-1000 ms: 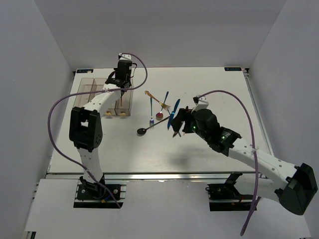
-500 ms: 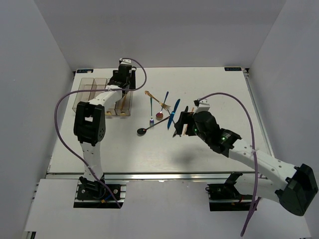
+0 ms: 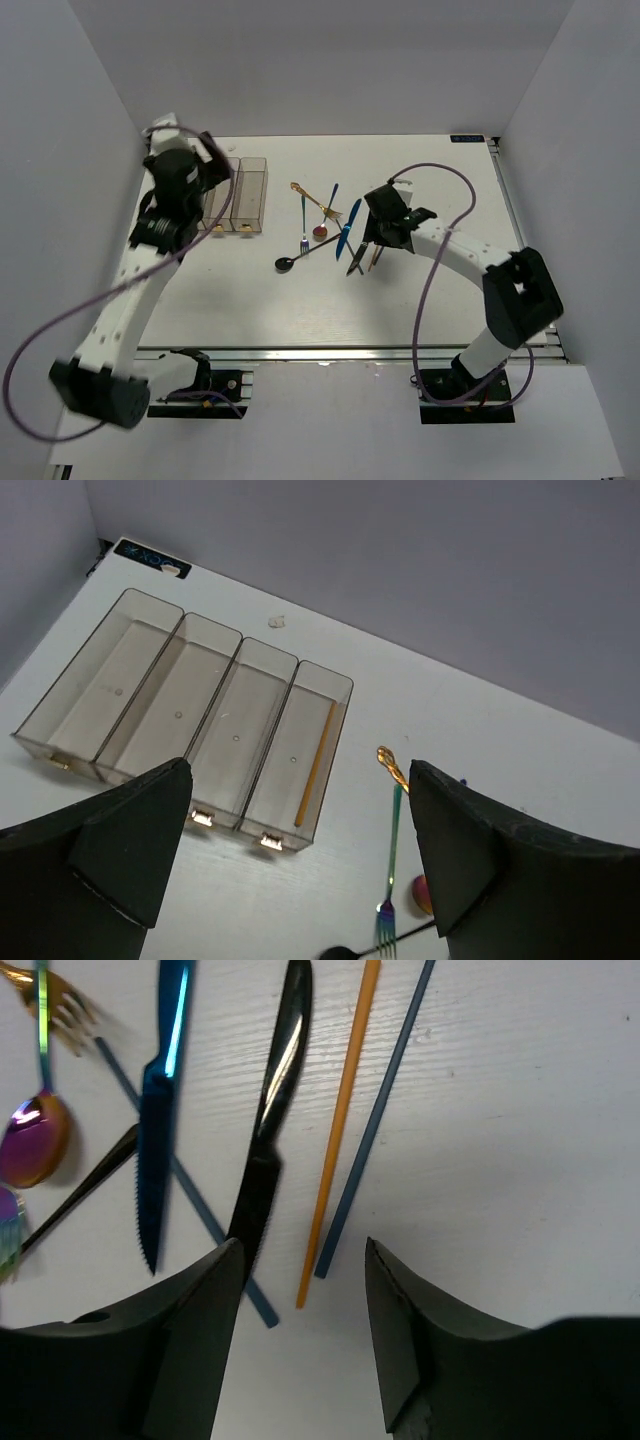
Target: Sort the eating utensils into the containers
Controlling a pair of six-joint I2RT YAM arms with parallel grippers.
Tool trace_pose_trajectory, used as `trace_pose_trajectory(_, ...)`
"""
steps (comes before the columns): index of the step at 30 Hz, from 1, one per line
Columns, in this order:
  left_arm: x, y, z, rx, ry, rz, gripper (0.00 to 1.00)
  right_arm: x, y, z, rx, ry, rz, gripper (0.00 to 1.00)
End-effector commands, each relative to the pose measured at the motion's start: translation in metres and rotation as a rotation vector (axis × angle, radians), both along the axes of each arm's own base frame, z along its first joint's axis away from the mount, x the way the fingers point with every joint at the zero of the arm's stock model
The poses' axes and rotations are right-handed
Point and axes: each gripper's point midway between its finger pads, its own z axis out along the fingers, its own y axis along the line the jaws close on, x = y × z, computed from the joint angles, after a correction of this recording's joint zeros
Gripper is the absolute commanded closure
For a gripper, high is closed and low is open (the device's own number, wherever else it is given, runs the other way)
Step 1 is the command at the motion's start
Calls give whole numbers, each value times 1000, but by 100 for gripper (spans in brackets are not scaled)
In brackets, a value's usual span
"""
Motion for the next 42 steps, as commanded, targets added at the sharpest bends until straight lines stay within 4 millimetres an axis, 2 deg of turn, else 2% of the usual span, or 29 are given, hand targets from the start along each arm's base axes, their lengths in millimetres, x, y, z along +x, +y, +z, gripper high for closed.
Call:
trace_pose_trajectory(1, -53, 5, -20, -39, 29, -28, 2, 13, -8, -8, -63, 27, -78, 44)
trace_pose_trajectory(2, -63, 6, -41, -19, 70, -46, 2, 15, -9, -12, -71, 37, -86, 45)
trace_pose_trajectory(4, -83, 12, -47, 4, 81, -52, 2, 22, -13, -22, -80, 55, -108, 46)
trace_pose_trajectory(5, -91, 15, -65, 23, 120, -56, 2, 23, -13, -25, -81, 62, -113, 48)
trace_pose_trajectory(8, -107, 24, -87, 61, 155, -44, 2, 26, -15, -39, -85, 93, -127, 50)
trace_pose_trajectory(9, -112, 29, -106, 82, 193, -26, 2, 26, -14, -46, -89, 109, -123, 50)
trace_pose_trajectory(13, -121, 32, -134, 104, 241, -27, 2, 28, -13, -59, -107, 143, -135, 55)
trace_pose_trajectory(19, -120, 21, -134, 81, 236, -87, 2, 26, -14, -65, -100, 141, -155, 58)
trace_pose_trajectory(31, -119, 18, -140, 78, 254, -104, 2, 18, -22, -73, -100, 147, -178, 59)
trace_pose_trajectory(38, -118, 16, -145, 78, 271, -114, 2, 15, -25, -70, -73, 128, -176, 58)
trace_pose_trajectory(42, -118, 14, -147, 78, 278, -123, 2, 16, -21, -58, -28, 89, -156, 56)
